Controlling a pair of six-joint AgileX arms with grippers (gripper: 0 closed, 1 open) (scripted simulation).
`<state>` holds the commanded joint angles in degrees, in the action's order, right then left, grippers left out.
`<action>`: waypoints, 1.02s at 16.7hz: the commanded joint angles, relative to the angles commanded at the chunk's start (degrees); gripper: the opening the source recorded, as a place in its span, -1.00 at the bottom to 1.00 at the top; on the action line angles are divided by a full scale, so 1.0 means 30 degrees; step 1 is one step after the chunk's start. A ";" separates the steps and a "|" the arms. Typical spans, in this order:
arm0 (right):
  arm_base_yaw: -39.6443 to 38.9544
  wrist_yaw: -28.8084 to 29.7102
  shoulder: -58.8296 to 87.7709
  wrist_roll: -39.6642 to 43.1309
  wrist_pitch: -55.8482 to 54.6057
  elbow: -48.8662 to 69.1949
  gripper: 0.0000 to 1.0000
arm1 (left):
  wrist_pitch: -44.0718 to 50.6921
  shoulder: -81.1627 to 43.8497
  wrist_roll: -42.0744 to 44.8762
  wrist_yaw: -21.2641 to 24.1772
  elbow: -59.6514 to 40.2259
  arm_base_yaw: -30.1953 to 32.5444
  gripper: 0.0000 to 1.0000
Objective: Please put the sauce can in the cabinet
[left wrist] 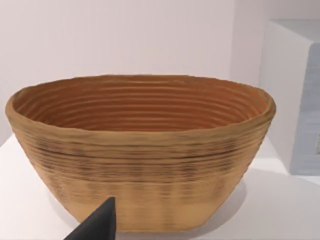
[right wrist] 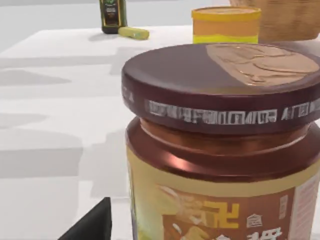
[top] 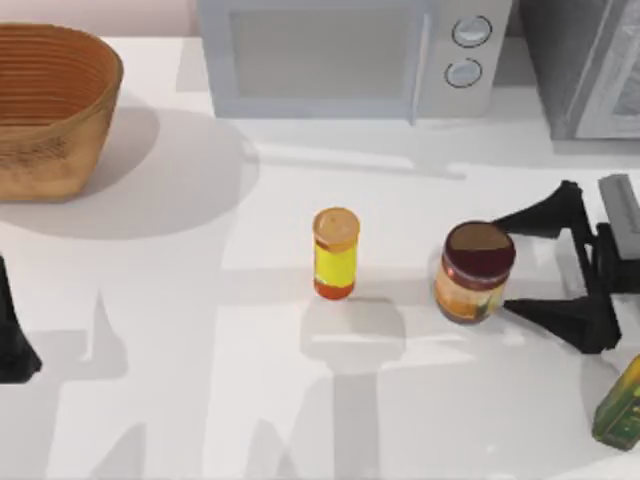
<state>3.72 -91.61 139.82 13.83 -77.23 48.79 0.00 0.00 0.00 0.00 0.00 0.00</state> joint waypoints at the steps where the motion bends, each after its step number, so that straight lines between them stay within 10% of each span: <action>1: 0.0000 0.0000 0.0000 0.0000 0.0000 0.0000 1.00 | 0.0000 0.0000 0.0000 0.0000 0.0000 0.0000 1.00; 17: -0.3018 0.3062 0.1447 -0.5677 -0.6305 0.0806 1.00 | 0.0000 0.0000 0.0000 0.0000 0.0000 0.0000 1.00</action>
<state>-5.33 -82.42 144.16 -3.21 -96.14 51.21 0.00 0.00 0.00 0.00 0.00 0.00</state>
